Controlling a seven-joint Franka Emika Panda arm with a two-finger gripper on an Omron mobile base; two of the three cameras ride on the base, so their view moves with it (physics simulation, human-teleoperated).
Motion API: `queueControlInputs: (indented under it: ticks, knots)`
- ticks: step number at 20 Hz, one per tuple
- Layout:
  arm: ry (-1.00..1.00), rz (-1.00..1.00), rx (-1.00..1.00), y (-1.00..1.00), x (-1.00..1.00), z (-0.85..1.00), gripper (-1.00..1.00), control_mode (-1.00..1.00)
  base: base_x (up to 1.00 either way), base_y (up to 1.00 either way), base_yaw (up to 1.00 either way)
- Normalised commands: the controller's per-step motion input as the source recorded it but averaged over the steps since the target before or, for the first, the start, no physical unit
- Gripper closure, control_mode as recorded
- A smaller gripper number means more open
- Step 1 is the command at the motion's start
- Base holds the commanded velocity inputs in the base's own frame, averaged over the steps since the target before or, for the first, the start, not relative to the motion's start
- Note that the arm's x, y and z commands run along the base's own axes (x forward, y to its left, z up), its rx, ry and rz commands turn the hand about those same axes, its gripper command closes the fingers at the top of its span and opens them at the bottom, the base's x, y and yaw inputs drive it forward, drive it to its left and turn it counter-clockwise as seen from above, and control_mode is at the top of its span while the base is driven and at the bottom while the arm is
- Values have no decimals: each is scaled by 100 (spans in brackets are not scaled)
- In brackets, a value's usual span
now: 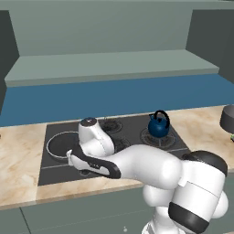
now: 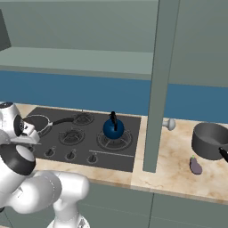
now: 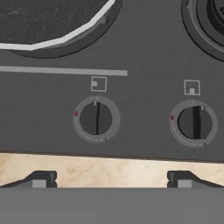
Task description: Pick the pan from the cabinet and place it on the stove. Then turn on the stove burner for the pan.
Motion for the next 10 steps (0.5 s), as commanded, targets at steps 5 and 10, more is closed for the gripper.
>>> queueControlInputs:
  ticks: [5, 10]
  knots:
    - [-2, 0, 0, 2, 3, -11, -100, -100, 0, 0, 0]
    - [-3, 0, 0, 4, 8, -11, -100, -100, 0, 0, 0]
